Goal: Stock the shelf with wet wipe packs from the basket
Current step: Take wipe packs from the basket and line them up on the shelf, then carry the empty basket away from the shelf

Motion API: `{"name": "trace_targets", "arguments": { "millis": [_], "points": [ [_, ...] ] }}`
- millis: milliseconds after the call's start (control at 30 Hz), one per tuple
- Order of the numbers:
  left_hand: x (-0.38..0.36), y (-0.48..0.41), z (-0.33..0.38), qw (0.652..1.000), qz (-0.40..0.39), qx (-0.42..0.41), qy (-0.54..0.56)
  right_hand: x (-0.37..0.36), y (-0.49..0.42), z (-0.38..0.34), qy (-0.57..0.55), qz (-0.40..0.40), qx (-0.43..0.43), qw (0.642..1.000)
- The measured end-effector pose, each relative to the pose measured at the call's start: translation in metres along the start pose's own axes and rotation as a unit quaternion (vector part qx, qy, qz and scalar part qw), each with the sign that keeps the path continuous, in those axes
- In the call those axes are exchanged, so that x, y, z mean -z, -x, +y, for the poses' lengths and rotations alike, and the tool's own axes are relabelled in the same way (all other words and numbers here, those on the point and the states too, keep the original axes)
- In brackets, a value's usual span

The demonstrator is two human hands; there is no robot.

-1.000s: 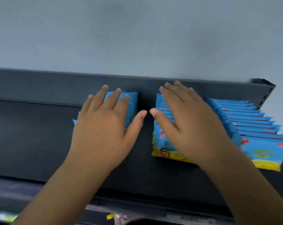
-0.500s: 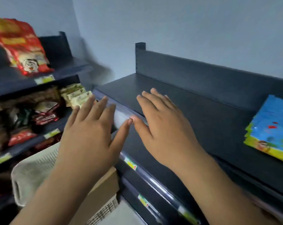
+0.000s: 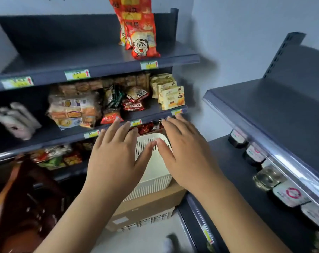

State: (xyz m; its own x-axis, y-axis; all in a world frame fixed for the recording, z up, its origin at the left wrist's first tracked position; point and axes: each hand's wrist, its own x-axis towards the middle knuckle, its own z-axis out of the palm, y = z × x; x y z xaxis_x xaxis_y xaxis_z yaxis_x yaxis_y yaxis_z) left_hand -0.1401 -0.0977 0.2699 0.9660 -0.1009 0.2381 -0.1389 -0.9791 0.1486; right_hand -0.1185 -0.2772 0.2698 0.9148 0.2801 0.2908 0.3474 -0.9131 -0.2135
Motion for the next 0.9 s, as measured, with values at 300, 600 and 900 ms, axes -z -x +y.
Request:
{"name": "trace_targets", "arguments": {
  "millis": [300,600,900],
  "points": [
    [-0.051,-0.058,-0.025,0.997,-0.006,0.070,0.011,-0.048,-0.067,0.029,-0.047,-0.038,0.014,0.998],
    [-0.203,-0.072,-0.131,0.927,-0.061,0.330,0.168,-0.220,-0.101,0.109,-0.062,-0.135,-0.151,0.977],
    [-0.312,-0.061,-0.182,0.897,-0.038,0.403,0.177,-0.341,-0.099,0.143,-0.059,-0.060,-0.239,0.967]
  ]
}}
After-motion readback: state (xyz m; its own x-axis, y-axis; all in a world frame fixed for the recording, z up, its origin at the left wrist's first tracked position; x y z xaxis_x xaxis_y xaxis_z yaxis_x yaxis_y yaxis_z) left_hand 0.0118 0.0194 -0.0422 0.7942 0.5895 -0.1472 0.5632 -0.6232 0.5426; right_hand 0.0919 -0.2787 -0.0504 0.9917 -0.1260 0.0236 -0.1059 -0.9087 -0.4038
